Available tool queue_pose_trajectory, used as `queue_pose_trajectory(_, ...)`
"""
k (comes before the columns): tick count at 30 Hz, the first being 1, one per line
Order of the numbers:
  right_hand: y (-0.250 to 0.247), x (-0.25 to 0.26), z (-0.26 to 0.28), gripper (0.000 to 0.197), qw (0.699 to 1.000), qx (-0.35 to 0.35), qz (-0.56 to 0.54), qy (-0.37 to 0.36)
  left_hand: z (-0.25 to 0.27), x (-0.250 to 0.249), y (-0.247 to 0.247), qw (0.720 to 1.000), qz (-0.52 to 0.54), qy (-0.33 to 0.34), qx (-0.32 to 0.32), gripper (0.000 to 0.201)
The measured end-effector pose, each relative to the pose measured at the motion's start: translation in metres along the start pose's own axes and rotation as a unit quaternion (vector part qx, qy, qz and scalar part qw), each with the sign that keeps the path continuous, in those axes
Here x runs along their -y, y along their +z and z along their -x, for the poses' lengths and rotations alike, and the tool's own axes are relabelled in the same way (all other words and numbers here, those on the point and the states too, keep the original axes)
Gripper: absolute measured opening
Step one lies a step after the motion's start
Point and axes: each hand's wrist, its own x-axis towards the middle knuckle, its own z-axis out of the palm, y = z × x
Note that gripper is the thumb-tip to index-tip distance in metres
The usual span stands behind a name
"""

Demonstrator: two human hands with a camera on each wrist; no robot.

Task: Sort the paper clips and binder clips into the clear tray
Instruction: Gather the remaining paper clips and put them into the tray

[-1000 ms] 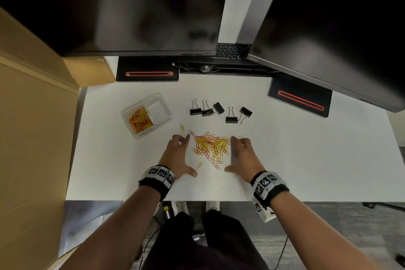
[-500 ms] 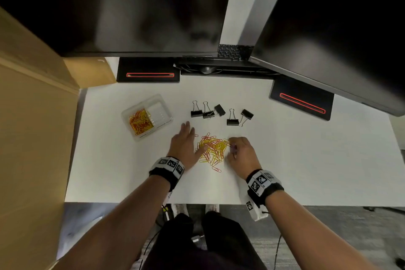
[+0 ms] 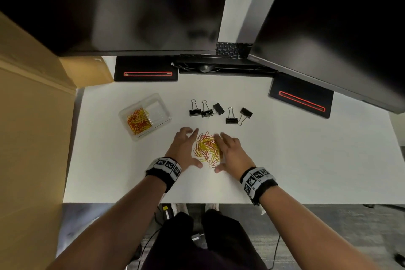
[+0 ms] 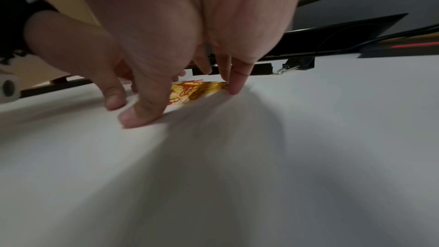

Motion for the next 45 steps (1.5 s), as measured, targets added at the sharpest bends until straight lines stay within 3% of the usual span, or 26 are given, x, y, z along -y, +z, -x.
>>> queue_pose_trajectory(6, 0.007, 0.005, -0.016, 0.057, 0.996, -0.078, 0.028, -0.029, -0.011, -0.017, 0.009, 0.999, 0.021, 0.039, -0.019, 0.096)
queue_pose_trajectory(15, 0.002, 0.007, -0.025, 0.019, 0.994, -0.092, 0.046, -0.036, -0.005, -0.018, 0.016, 0.994, 0.037, 0.035, -0.096, 0.029)
queue_pose_trajectory(20, -0.002, 0.001, -0.029, 0.016, 0.995, -0.088, 0.036, -0.024, -0.006, -0.019, 0.016, 0.993, 0.058, 0.029, -0.100, 0.028)
queue_pose_trajectory(25, -0.008, -0.004, -0.021, 0.012, 0.988, -0.138, -0.067, -0.019, -0.008, -0.019, 0.011, 0.987, 0.130, 0.001, -0.099, 0.024)
queue_pose_trajectory(29, -0.020, -0.005, -0.013, 0.009, 0.969, -0.174, -0.175, 0.029, -0.008, -0.018, 0.010, 0.973, 0.203, -0.040, -0.103, 0.025)
queue_pose_trajectory(36, -0.023, -0.015, -0.008, 0.012, 0.925, -0.160, -0.321, 0.122, 0.000, -0.020, 0.002, 0.952, 0.272, -0.075, -0.122, 0.026)
queue_pose_trajectory(41, -0.035, -0.002, -0.013, 0.014, 0.900, -0.167, -0.385, 0.115, 0.008, -0.019, -0.004, 0.938, 0.316, -0.075, -0.118, 0.030)
queue_pose_trajectory(45, -0.053, 0.023, -0.027, 0.017, 0.882, -0.184, -0.424, 0.096, 0.015, -0.017, -0.022, 0.911, 0.375, -0.092, -0.145, 0.029)
